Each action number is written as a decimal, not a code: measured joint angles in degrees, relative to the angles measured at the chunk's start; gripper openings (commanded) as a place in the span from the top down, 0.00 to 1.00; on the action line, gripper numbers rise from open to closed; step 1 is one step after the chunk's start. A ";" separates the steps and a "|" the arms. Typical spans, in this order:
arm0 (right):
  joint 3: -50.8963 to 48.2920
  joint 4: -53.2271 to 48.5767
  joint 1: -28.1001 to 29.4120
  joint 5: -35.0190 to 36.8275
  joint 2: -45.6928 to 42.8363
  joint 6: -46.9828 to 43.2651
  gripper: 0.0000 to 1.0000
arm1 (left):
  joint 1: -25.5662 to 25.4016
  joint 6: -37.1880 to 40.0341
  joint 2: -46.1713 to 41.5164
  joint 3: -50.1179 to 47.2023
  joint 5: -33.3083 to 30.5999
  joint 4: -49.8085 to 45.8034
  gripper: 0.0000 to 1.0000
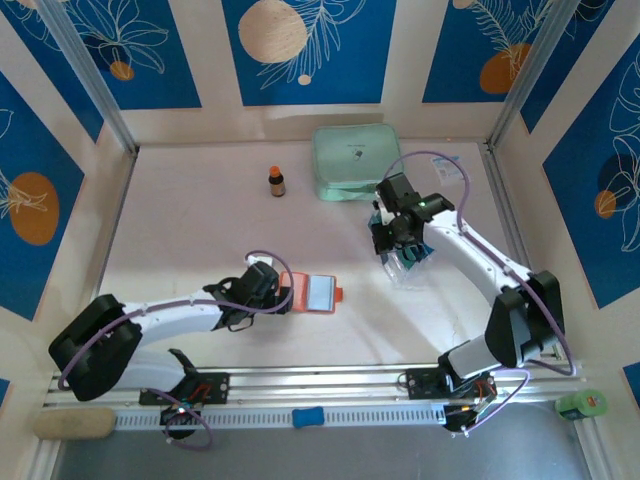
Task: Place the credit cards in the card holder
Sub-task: Pick up the credit card from the storage box, then insert the credit card into the card slot.
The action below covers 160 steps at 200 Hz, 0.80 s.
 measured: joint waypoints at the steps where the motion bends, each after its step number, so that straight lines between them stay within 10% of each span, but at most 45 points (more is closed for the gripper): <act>1: 0.00 0.02 0.02 -0.11 -0.09 0.07 1.00 | 0.00 -0.07 0.00 0.00 -0.04 -0.02 0.00; 81: -24.57 35.28 9.62 -19.08 -8.61 23.78 1.00 | 0.00 -1.97 -0.31 0.00 -1.36 -2.80 0.00; 160: -38.56 65.94 23.10 -7.76 -2.51 40.26 1.00 | 0.00 -3.19 -0.20 0.39 -1.53 -4.46 0.00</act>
